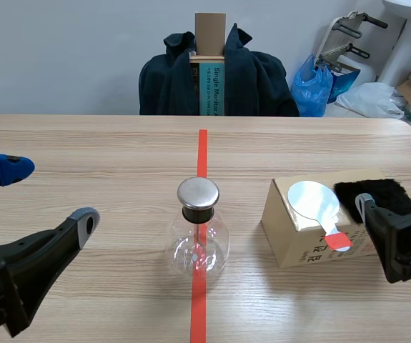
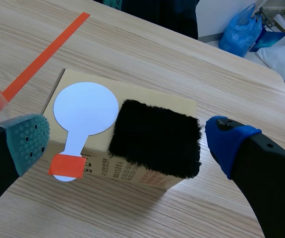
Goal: Do the electroscope experiment.
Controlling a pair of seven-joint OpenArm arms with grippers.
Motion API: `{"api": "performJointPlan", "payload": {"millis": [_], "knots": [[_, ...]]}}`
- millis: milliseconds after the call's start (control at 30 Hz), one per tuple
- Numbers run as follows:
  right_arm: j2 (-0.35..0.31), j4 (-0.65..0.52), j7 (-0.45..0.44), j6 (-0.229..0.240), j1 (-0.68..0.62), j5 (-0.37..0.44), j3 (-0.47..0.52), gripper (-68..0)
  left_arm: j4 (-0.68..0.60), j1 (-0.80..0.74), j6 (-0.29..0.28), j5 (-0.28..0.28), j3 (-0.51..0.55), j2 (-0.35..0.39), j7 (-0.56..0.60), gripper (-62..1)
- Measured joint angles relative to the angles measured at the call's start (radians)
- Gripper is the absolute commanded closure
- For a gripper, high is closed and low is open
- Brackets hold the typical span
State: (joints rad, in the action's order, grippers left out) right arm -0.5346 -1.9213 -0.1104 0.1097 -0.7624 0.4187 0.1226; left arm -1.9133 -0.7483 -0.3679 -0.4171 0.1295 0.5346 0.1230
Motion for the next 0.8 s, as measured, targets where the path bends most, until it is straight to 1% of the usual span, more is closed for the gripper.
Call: {"api": "performJointPlan", "payload": {"millis": [33,100,633,800], "knots": [[0.000,0.000,-0.005,0.011,0.000,0.000,0.000,-65.3,0.000,0.000,0.000,0.000,0.000,0.000,0.000,-62.3],[0.000,0.000,-0.008,0.014,0.000,0.000,0.000,-65.3,0.000,0.000,0.000,0.000,0.000,0.000,0.000,-62.3],[0.000,0.000,-0.009,0.014,0.000,0.000,0.000,-65.3,0.000,0.000,0.000,0.001,0.000,0.000,0.000,-62.3],[0.000,0.000,-0.039,0.014,0.000,0.000,0.000,-65.3,0.000,0.000,0.000,0.001,0.000,0.000,0.000,-62.3]]}}
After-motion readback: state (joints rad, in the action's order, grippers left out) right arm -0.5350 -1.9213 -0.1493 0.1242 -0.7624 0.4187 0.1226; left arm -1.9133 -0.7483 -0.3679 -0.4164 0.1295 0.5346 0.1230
